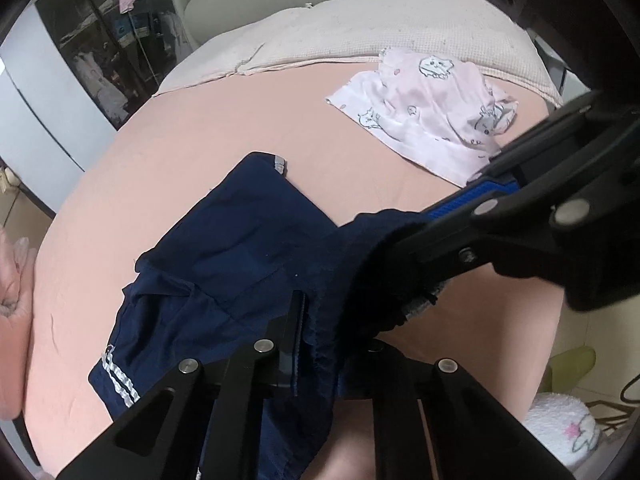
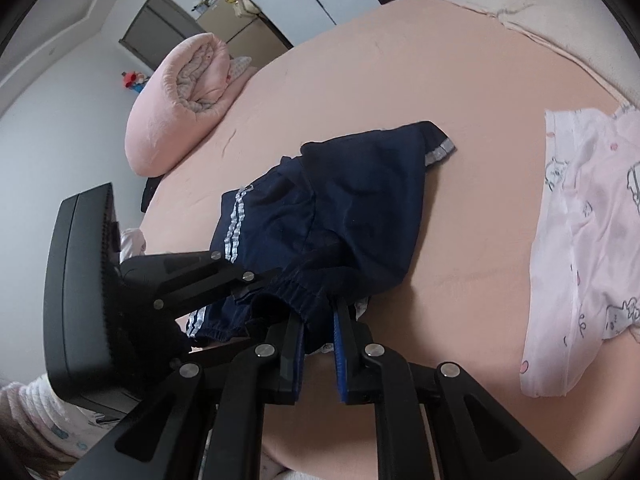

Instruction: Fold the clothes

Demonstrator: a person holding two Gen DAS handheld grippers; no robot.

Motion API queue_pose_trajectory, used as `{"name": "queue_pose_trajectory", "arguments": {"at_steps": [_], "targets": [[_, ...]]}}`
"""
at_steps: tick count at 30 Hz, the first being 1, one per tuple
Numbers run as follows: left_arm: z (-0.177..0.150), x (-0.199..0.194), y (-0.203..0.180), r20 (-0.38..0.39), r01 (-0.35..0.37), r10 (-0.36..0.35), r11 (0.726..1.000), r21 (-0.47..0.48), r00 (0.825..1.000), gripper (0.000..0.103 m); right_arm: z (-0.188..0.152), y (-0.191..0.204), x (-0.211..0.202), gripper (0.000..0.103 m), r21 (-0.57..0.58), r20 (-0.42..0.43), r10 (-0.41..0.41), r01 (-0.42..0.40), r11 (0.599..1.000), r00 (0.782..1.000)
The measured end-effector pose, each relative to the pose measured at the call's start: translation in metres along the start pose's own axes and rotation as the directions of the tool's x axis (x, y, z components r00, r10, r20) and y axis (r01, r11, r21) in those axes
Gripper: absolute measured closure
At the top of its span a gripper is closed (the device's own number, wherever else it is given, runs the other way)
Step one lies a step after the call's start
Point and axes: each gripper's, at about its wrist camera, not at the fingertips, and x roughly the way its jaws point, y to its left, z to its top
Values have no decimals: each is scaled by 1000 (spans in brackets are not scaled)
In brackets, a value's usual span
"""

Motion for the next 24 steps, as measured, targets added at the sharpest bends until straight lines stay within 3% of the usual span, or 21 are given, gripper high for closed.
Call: {"name": "queue_pose_trajectory", "arguments": {"at_steps": [1,2,3,5,6,11,16,20,24], "targets": [[-1,-1,1,1,-4,4,1000,-7,1000,93,0,-1,0,89,8,-4,8,-8,1000,1000],[-1,-2,2,4,-8,8,1000,-10,1000,93,0,-2,-1,79,13,-12,10,-10,1000,1000],[-2,-3,3,9,-9,9,1000,-13,1000,93,0,-3,-2,58,18,-21,12,-12,1000,1000],[-2,-5,7,17,-14,14,999,-33,1000,93,0,-4,-3,37,8,-55,-3,4,1000,998],[-2,-5,9,18,-18,18,999,-38,1000,93,-1,-4,-5,32,5,-65,-1,1,1000,998],[-1,-5,15,17,-25,26,998,-64,1000,93,-4,-13,-21,31,44,-70,45,-42,998,997],[1,-10,20,25,-30,32,995,-92,999,93,5,-46,-33,29,226,-45,131,-118,967,990],[0,-13,25,31,-34,38,993,-109,999,93,21,-76,-26,29,391,-64,140,-104,915,988],[-2,-17,31,37,-33,39,989,-143,999,93,37,-90,-7,29,452,-113,102,-40,891,988]]}}
